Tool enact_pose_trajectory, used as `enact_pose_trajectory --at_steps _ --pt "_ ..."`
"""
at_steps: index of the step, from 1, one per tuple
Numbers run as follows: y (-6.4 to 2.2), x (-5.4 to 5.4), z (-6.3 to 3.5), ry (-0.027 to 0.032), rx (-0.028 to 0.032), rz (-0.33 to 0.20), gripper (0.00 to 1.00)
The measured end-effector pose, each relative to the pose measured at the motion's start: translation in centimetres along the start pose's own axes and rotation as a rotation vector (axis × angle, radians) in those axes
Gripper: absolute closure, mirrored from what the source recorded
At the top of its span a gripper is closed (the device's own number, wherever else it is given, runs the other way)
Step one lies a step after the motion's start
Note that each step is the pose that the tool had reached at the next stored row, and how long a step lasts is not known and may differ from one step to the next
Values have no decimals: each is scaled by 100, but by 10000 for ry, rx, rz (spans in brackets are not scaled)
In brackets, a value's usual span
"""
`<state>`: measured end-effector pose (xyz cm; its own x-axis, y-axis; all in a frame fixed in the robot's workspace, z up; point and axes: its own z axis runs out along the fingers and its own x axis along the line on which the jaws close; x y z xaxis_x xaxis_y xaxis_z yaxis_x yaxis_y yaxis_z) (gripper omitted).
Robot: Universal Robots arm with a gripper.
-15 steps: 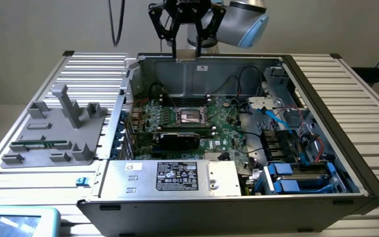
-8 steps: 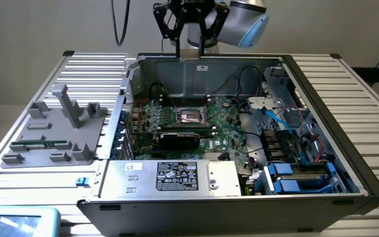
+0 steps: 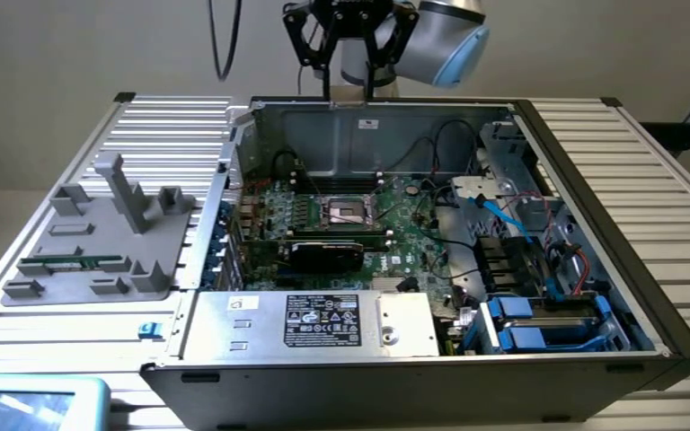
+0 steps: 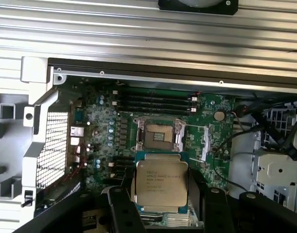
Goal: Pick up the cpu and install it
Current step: 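Pick up the cpu and move it towards the insertion slot, then place the cpu into insertion slot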
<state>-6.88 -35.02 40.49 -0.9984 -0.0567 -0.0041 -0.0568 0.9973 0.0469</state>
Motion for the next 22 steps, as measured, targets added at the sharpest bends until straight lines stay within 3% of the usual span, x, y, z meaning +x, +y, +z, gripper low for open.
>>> enact_pose_trajectory --at_steps 9,14,22 --pt "239 -44 39 0 -1 1 47" --pt "243 -46 39 -5 1 115 47" --pt "243 -46 40 -67 6 1431 47"
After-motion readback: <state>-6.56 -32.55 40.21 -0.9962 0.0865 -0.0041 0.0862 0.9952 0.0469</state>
